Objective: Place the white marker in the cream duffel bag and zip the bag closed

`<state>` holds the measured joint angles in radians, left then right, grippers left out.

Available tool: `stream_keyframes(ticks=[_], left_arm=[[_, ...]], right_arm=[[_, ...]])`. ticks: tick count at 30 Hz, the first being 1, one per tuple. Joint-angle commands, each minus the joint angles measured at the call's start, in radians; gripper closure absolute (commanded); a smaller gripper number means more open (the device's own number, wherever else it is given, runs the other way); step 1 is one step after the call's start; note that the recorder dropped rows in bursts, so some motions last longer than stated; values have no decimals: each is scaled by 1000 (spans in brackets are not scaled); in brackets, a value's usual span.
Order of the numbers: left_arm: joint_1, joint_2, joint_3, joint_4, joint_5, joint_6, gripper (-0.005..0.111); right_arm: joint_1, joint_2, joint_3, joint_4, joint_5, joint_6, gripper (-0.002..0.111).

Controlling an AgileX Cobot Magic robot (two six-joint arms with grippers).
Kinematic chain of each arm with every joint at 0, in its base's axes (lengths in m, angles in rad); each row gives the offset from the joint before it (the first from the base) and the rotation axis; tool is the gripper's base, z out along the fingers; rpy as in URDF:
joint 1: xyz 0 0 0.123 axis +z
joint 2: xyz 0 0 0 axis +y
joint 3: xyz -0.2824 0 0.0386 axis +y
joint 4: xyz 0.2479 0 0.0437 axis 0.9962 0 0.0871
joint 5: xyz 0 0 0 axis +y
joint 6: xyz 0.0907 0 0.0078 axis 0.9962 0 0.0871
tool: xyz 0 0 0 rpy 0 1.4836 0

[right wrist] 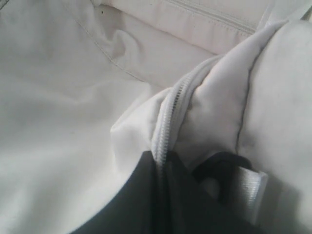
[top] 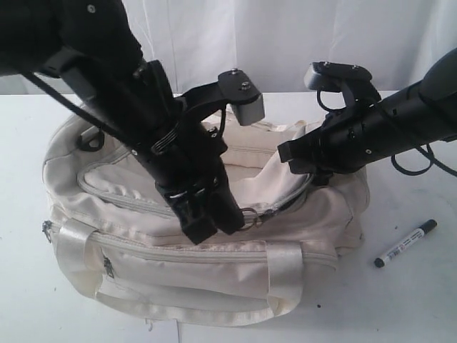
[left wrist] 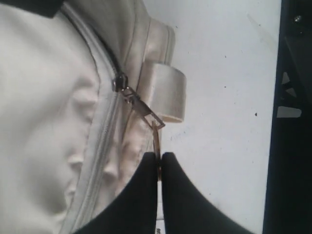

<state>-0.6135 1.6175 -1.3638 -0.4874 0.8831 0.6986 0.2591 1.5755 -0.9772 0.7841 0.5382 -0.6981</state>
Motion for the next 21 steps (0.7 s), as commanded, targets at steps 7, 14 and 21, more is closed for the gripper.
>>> stream_keyframes(ticks=[7,14,21], left_arm=[[9,-139,201,169,-12,-155,107],[83,-251,269,238,-27,-213,107],[173,-354,304,279,-20,-259,107]], right_arm=[[-1,-18,-4,1,-31,-4,106],[-1,-18,-4,1,-29,-4,106],[-1,-18,-4,1,-27,-4,106]])
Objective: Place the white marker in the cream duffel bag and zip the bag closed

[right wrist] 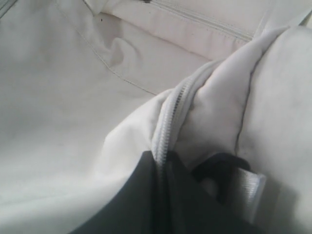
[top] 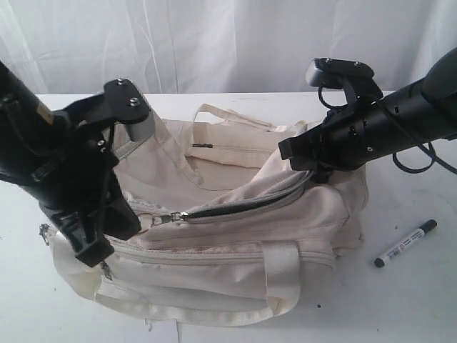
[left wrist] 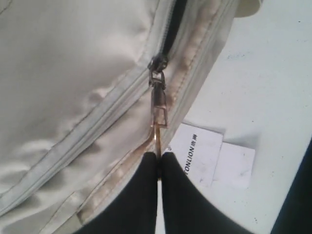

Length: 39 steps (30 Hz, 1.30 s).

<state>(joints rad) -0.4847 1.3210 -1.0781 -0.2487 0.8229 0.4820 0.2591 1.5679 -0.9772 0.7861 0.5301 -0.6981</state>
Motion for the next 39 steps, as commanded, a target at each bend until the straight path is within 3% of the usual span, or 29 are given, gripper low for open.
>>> stream_keyframes(ticks=[1,9,18,39], left_arm=[[54,-66,20,54,43,-51,107],[137,-115,20,165,67,-106,107],[182,-123,20,249,69,-153,107],[184,-122,20,643,95,-413,107]], right_arm=[[-1,-10,-4,-1,-16,-4,106],[-1,-10,-4,0,2,-4,106],[-1,-10,-4,-1,11,-4,106],[-1,-10,-4,-1,5,-4,106]])
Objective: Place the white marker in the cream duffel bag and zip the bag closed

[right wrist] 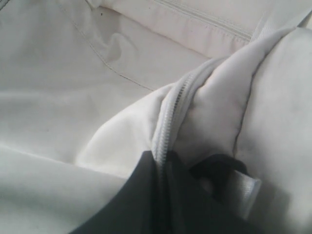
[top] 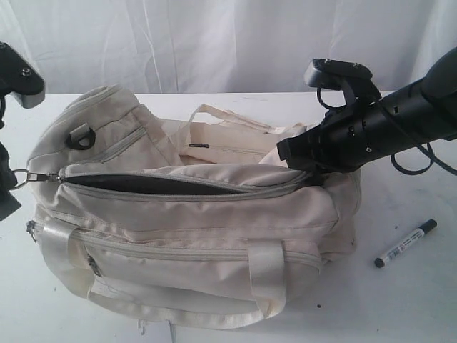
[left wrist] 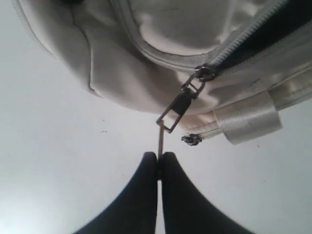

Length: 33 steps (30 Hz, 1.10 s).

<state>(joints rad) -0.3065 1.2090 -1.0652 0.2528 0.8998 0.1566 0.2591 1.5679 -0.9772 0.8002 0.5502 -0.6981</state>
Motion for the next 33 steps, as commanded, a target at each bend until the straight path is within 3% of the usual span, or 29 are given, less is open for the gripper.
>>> stream_keyframes(ticks=[1,7,21,24,29,33], left_arm=[[6,-10,7,161,5,-102,107],[6,7,7,199,-54,-132,107],[6,81,7,57,-175,-136,107],[6,81,7,51,-196,-136,107],[6,81,7,45,-201,-136,107],[6,81,7,43,-200,-136,107]], right_arm=[[-1,-10,-4,-15,-15,-4,106],[-1,-12,-4,-19,-15,-4,106],[-1,-88,-4,-19,38,-64,105],[-1,-90,-9,-17,108,-91,96],[-1,-101,-9,-15,164,-119,70],[-1,-135,-9,-15,158,-200,62]])
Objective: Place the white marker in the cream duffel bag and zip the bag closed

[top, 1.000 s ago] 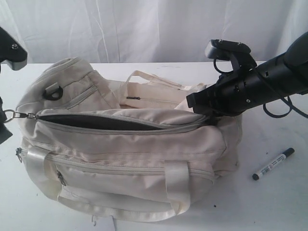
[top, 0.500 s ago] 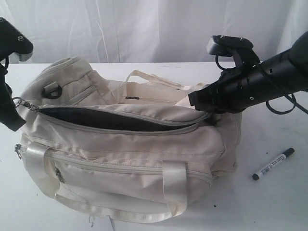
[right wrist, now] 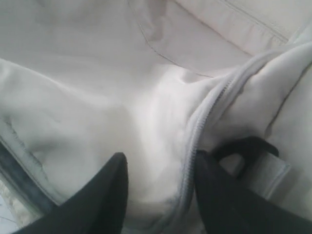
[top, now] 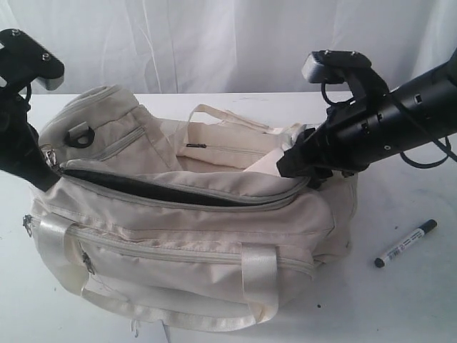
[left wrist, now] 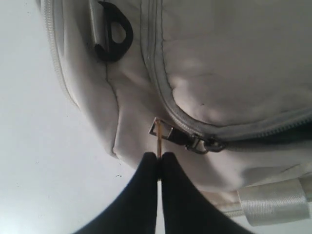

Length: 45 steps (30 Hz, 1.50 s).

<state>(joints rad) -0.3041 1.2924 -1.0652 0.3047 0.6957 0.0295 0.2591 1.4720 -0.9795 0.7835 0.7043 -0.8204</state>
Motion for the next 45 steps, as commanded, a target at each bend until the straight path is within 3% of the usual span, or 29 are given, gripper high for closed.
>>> stream_keyframes(ticks=[1,6,12,24,45], left_arm=[[4,-2,7,-9,5,-9,107],[4,-2,7,-9,6,-9,107],[4,-2,7,-9,6,-5,107],[4,-2,7,-41,4,-5,107],[4,-2,7,-62,-7,-5,107]], right_arm=[[-1,-50,-7,4,1,-100,62],[-1,-116,-7,2,-30,-132,62],[20,-176,-7,15,84,-196,62],[186,-120,-12,37,29,-318,62],[450,144,-239,32,-26,-471,56]])
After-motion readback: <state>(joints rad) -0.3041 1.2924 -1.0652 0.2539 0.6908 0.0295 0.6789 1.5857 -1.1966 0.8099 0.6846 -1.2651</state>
